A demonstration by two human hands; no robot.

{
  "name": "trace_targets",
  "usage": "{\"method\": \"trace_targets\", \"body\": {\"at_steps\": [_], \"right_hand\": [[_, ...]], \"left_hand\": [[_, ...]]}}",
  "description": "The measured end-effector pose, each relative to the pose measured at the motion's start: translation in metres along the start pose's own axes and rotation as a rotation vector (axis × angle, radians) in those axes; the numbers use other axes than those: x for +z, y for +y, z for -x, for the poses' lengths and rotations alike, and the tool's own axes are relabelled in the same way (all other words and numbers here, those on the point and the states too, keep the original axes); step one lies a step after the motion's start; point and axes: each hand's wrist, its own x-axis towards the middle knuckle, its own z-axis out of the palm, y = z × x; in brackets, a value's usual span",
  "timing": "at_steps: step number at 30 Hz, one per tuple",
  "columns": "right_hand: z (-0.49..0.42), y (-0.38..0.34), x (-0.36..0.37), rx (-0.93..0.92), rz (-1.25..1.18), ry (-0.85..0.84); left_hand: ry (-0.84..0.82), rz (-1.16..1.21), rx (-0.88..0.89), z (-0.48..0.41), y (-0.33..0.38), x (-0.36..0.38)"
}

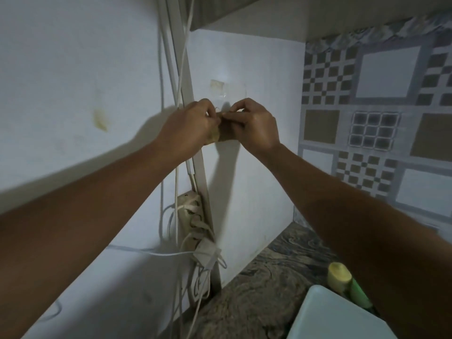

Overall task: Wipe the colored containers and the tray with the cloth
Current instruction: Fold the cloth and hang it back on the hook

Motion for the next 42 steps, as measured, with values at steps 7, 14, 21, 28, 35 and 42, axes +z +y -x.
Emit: {"method": "trace_targets", "body": {"at_steps": [7,14,21,28,35,42], "right_hand": [[0.007,0.001,0.011,0.142,-0.079,-0.012],[0.028,-0.006,0.009,0.304,-0.303,-0.097],[0.053,-0.016,0.006,0.333,-0.438,-0.274],[0.062,-0.008,-0.006,0.376,-0.428,-0.223],[0.064,0.0,-0.008,0.38,-0.341,-0.199],[0.068,-0.002,-0.009,0.391,-0.31,-0.225]], "left_hand": [[0.115,-0.511,0.422,-0.003,-0.021,0.016],[0.193,-0.403,0.392,0.014,-0.022,0.036],[0.126,0.016,0.276,0.037,-0.02,0.057],[0.176,0.282,0.061,0.069,-0.012,0.076],[0.058,0.269,0.041,0.078,-0.008,0.083],[0.042,0.285,0.091,0.086,-0.009,0.089]]}}
